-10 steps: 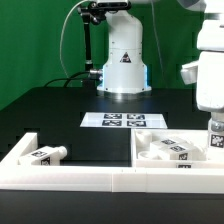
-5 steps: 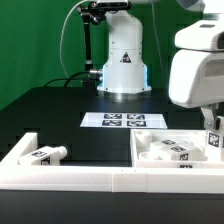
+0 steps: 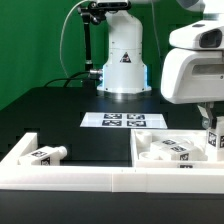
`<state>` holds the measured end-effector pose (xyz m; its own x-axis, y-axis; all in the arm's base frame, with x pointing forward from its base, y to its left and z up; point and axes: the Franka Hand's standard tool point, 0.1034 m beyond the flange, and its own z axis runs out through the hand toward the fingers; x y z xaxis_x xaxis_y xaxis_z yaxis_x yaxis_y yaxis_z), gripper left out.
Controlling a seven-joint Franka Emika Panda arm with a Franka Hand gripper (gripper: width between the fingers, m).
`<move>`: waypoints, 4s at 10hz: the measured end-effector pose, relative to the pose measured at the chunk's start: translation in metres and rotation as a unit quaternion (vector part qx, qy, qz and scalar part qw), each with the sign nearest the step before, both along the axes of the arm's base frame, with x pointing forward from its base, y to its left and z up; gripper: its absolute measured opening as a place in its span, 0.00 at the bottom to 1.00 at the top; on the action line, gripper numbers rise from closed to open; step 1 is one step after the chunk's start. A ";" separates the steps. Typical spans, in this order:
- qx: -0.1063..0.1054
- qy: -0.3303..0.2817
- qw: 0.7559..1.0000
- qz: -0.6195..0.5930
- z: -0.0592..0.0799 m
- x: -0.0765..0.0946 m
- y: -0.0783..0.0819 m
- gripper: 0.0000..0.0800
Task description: Assemble one leg
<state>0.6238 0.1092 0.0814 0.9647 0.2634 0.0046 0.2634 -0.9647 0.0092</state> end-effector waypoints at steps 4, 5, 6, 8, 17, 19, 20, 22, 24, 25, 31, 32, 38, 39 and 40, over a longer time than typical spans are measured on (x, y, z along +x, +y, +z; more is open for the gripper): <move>0.021 -0.009 0.971 -0.240 0.000 -0.003 0.003 0.36; 0.029 -0.011 0.959 -0.283 0.000 -0.002 0.003 0.36; 0.032 -0.016 0.944 -0.327 0.000 -0.001 0.001 0.36; 0.031 -0.017 0.947 -0.319 0.000 0.000 -0.001 0.36; 0.010 -0.025 0.999 0.018 0.001 0.002 -0.005 0.81; -0.004 -0.028 0.989 0.144 0.001 0.004 -0.007 0.81; -0.007 -0.027 0.982 0.188 0.001 0.004 -0.007 0.81; -0.010 -0.025 0.963 0.267 -0.001 0.004 -0.007 0.81; -0.010 -0.024 0.960 0.279 -0.001 0.003 -0.007 0.80; -0.010 -0.024 0.960 0.279 -0.002 0.003 -0.007 0.80; -0.013 -0.023 0.962 0.271 -0.002 0.004 -0.014 0.42; -0.013 -0.023 0.968 0.249 -0.002 0.004 -0.016 0.42; -0.025 -0.015 0.994 0.106 -0.001 0.002 -0.041 0.42; -0.026 -0.014 0.994 0.102 -0.001 0.001 -0.043 0.42; -0.025 -0.014 0.994 0.102 -0.001 0.001 -0.042 0.53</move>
Offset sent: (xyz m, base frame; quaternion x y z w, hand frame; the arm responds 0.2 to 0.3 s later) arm -0.0120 -0.0042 -0.0027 0.0185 0.0110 0.3026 0.9529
